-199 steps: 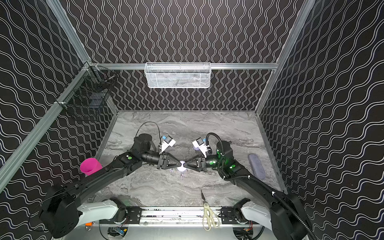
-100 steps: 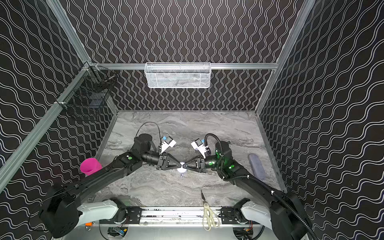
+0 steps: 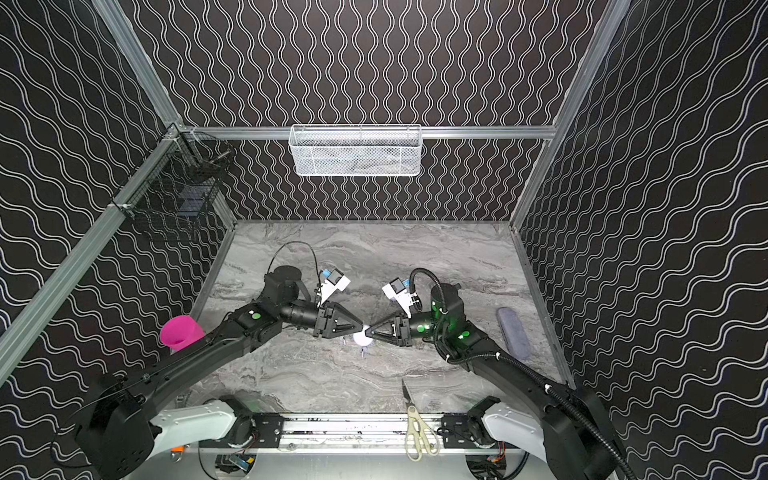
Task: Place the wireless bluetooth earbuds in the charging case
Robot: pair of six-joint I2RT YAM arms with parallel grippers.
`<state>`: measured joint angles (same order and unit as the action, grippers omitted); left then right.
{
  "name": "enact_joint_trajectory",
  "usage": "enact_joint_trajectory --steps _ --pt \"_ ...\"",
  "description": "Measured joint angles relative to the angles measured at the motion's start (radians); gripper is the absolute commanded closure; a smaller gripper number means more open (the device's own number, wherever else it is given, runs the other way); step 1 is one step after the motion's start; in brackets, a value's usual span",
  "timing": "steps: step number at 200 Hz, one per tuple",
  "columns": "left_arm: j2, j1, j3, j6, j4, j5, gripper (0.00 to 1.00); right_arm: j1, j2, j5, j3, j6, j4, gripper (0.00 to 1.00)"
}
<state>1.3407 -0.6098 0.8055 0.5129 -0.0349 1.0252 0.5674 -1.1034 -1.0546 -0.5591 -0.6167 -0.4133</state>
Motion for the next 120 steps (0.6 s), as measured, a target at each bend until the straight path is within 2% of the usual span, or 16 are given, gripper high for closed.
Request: enact_joint_trajectory --steps 32,66,120 --pt "-0.046 0.0 -0.016 0.0 -0.001 -0.03 0.55 -0.001 0.012 0.031 0.0 -0.002 0.004 0.81" --pt "-0.081 0.001 -0.064 0.012 -0.046 -0.052 0.54 -0.001 0.028 0.083 0.0 -0.06 -0.026 0.82" --pt "-0.109 0.001 -0.122 0.09 -0.173 -0.067 0.54 -0.003 0.079 0.237 0.017 -0.125 -0.12 0.82"
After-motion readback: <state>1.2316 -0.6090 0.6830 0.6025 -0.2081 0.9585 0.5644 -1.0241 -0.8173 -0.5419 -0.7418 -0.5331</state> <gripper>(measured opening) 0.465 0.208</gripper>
